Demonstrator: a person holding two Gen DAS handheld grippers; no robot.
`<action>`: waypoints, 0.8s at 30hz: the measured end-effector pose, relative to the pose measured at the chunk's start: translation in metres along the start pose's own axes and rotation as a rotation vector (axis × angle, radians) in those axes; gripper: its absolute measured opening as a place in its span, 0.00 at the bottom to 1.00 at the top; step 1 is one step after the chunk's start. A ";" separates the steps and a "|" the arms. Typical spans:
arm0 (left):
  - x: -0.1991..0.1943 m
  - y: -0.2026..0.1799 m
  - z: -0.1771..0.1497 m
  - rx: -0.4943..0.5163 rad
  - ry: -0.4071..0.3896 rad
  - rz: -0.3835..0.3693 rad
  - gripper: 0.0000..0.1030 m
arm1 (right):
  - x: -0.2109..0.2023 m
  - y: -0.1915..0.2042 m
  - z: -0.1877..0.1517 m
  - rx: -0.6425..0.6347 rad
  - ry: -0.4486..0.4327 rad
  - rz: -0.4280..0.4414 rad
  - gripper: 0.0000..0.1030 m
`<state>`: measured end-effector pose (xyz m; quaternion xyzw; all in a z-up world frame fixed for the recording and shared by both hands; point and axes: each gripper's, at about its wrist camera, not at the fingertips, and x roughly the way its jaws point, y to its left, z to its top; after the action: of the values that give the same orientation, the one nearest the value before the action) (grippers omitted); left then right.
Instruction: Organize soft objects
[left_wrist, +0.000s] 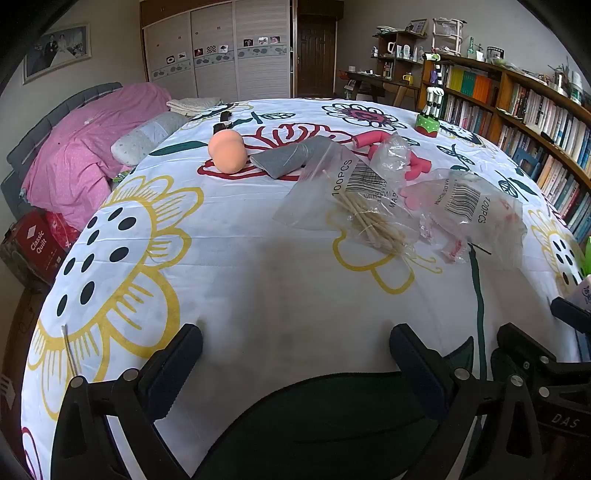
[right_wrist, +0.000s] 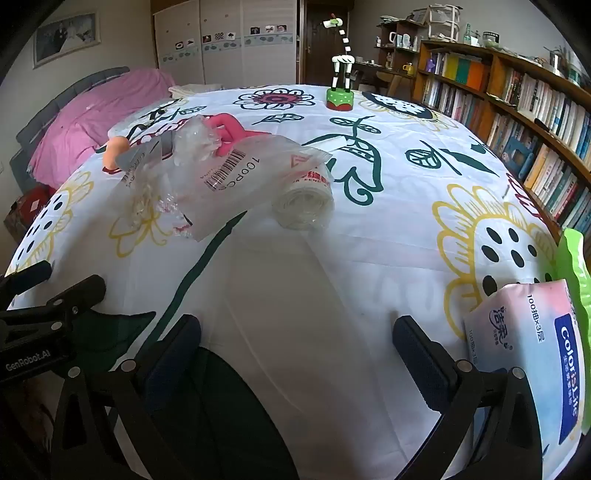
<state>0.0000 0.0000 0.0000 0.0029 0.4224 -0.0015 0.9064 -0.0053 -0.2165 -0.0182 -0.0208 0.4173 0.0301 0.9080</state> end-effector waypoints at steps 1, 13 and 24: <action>0.000 0.000 0.000 -0.001 0.000 -0.001 1.00 | 0.000 0.000 0.000 -0.001 0.001 -0.001 1.00; 0.000 0.000 0.000 -0.002 -0.001 -0.002 1.00 | 0.001 0.003 0.000 -0.018 0.008 -0.011 1.00; 0.000 0.000 0.000 -0.002 -0.001 0.002 1.00 | -0.002 0.000 -0.001 -0.024 0.014 0.000 1.00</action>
<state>0.0002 0.0003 0.0000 0.0023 0.4220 -0.0002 0.9066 -0.0076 -0.2170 -0.0174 -0.0321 0.4231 0.0351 0.9048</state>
